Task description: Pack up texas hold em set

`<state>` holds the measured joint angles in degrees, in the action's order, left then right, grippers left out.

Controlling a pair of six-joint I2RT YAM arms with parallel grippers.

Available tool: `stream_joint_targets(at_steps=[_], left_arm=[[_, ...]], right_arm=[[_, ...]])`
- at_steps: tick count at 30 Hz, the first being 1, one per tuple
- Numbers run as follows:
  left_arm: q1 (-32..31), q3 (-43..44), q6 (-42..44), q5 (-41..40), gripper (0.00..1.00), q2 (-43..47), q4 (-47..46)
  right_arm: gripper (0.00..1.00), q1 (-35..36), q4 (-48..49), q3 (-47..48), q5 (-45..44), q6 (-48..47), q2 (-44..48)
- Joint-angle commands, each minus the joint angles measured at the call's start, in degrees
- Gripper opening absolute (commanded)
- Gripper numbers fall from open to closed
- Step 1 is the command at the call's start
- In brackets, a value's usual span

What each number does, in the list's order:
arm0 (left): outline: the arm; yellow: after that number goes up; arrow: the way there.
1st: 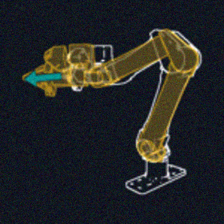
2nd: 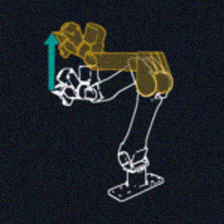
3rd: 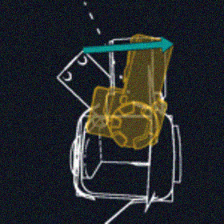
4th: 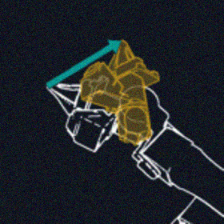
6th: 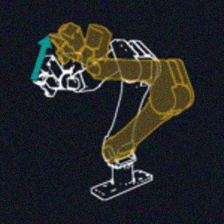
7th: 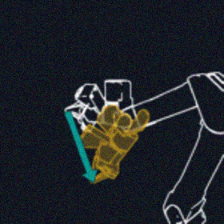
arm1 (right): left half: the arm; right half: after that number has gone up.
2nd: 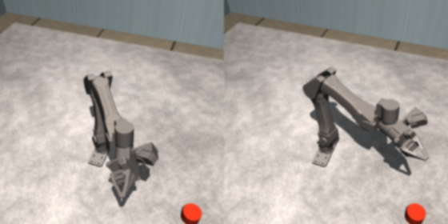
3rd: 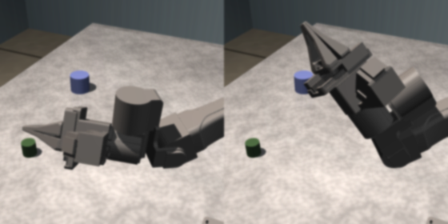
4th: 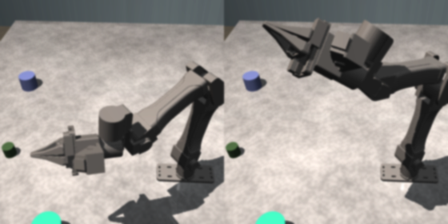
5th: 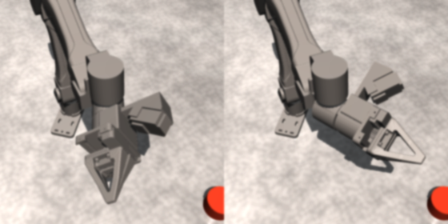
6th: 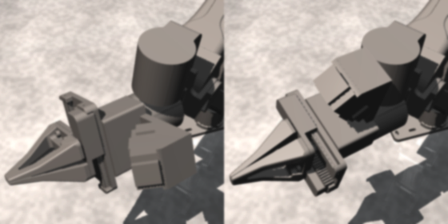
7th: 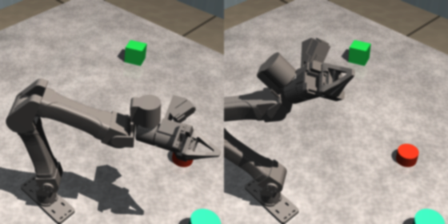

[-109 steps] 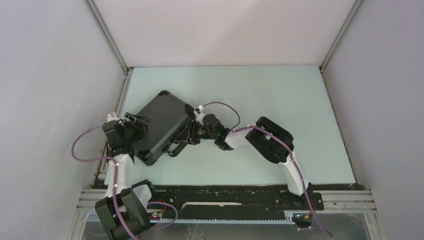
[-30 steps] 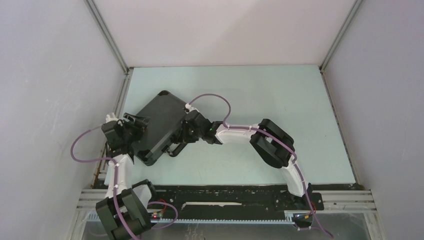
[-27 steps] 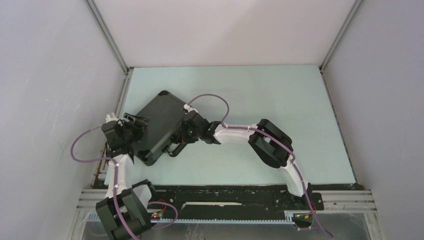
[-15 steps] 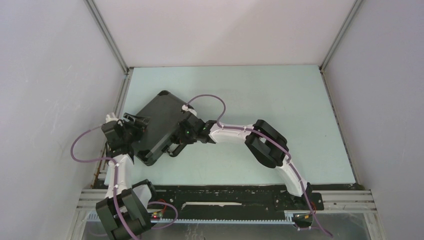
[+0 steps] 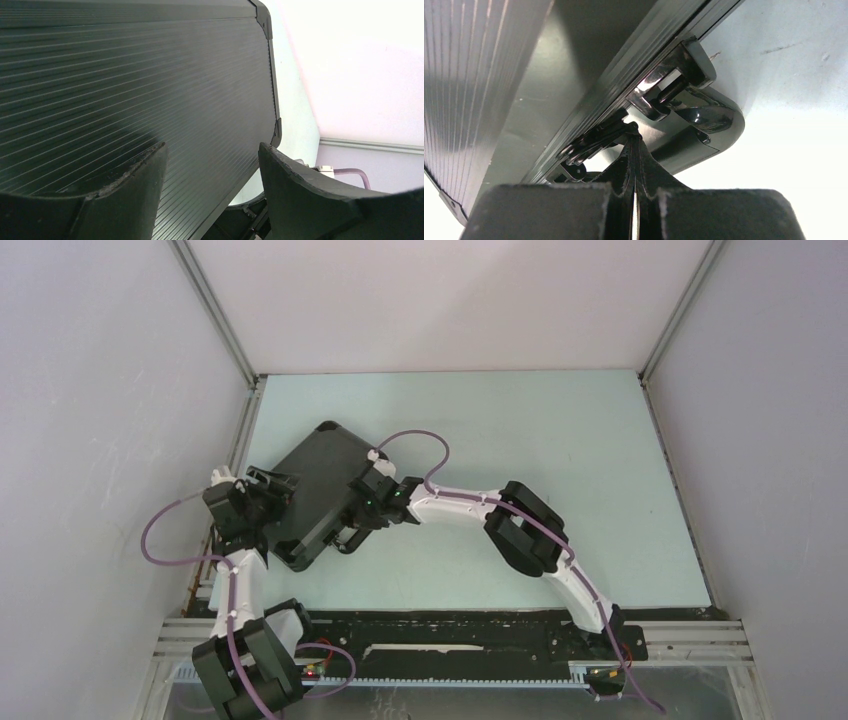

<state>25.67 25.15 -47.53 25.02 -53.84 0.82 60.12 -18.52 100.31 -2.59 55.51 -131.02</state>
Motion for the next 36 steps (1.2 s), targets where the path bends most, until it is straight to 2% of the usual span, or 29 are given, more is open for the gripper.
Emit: stream_joint_targets(at_steps=[1,10,16,19,21,26,29,32,36], left_arm=[[1.06,-3.53,3.41,-5.19,0.75,-1.47,10.17],[1.03,-3.61,3.49,-5.30,0.75,-1.25,10.25],[1.00,-3.66,3.55,-4.37,0.75,-0.89,9.68],[0.97,-3.87,3.23,-3.28,0.78,-0.41,8.80],[0.98,-3.68,3.69,-2.39,0.80,0.08,8.34],[0.96,-4.66,5.23,0.87,0.89,4.53,5.03],[0.64,-5.73,5.61,3.54,0.99,8.47,1.96],[-1.58,-6.07,5.94,4.99,1.00,12.01,0.15],[-9.54,-5.80,6.93,5.96,1.00,16.74,-1.87]], right_arm=[[0.00,0.55,-2.54,1.36,-6.26,4.36,-7.40],[0.00,0.45,-2.58,7.34,-5.56,8.71,-14.06],[0.00,0.42,-0.47,4.96,-6.36,1.67,-8.31],[0.00,0.18,2.82,2.28,-4.66,-3.56,-2.80],[0.10,0.27,3.98,0.90,-4.71,-7.36,1.18],[0.21,0.26,3.85,-3.30,-7.27,-14.97,12.02],[0.26,0.09,4.36,-10.41,-9.79,-18.12,20.54],[0.30,-0.17,3.99,-20.10,-13.03,-21.01,31.11],[0.41,-0.39,-1.35,-32.19,-16.18,-21.60,47.99]])
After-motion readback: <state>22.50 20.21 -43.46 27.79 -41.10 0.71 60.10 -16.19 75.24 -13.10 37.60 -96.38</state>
